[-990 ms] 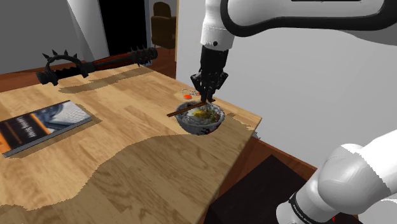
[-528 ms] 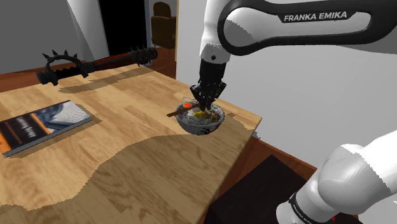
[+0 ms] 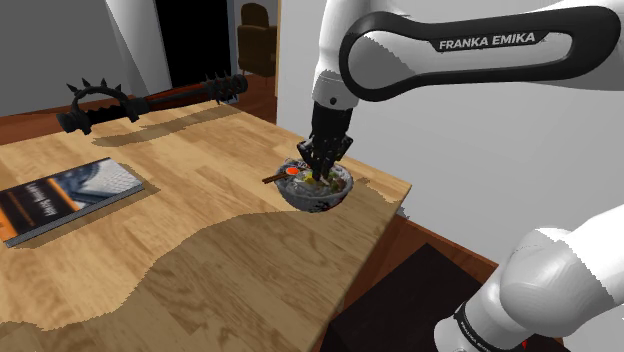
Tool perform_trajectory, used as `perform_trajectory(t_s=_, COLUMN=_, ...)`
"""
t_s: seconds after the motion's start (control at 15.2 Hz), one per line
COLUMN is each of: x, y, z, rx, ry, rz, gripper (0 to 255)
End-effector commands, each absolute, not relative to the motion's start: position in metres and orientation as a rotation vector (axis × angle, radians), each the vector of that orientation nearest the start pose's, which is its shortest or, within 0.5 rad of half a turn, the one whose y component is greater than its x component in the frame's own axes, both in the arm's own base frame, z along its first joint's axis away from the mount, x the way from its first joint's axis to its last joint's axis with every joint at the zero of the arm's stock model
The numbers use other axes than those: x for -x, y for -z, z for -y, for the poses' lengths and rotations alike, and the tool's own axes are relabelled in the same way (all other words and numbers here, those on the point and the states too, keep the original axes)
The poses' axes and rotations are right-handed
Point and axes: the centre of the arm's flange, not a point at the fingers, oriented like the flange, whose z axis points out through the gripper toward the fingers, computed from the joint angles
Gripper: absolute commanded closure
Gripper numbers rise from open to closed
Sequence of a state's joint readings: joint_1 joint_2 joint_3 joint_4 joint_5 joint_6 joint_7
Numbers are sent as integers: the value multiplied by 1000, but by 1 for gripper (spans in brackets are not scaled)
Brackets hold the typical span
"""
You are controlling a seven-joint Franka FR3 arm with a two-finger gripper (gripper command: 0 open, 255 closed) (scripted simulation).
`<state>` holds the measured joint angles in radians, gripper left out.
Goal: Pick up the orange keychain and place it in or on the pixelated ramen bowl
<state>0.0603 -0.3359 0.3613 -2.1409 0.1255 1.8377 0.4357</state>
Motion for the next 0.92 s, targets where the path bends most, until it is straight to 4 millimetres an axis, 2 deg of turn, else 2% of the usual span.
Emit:
perform_trajectory(t_s=0.0, x=-413, y=-530, z=-211, rx=3133, ry=6, rz=-103, gripper=255)
perform_trajectory(t_s=0.13, x=-413, y=-530, z=-211, rx=3133, ry=6, rz=-103, gripper=255)
perform_trajectory(t_s=0.2, x=-412, y=-531, z=-211, rx=3133, ry=6, rz=-103, gripper=0)
perform_trajectory(t_s=0.53, x=-413, y=-530, z=-211, rx=3133, ry=6, rz=-103, gripper=0)
perform_trajectory(t_s=0.79, x=-413, y=-580, z=-211, rx=3133, ry=6, rz=-103, gripper=0)
perform_trajectory(t_s=0.86, x=-413, y=-580, z=-211, rx=3133, ry=6, rz=-103, gripper=0)
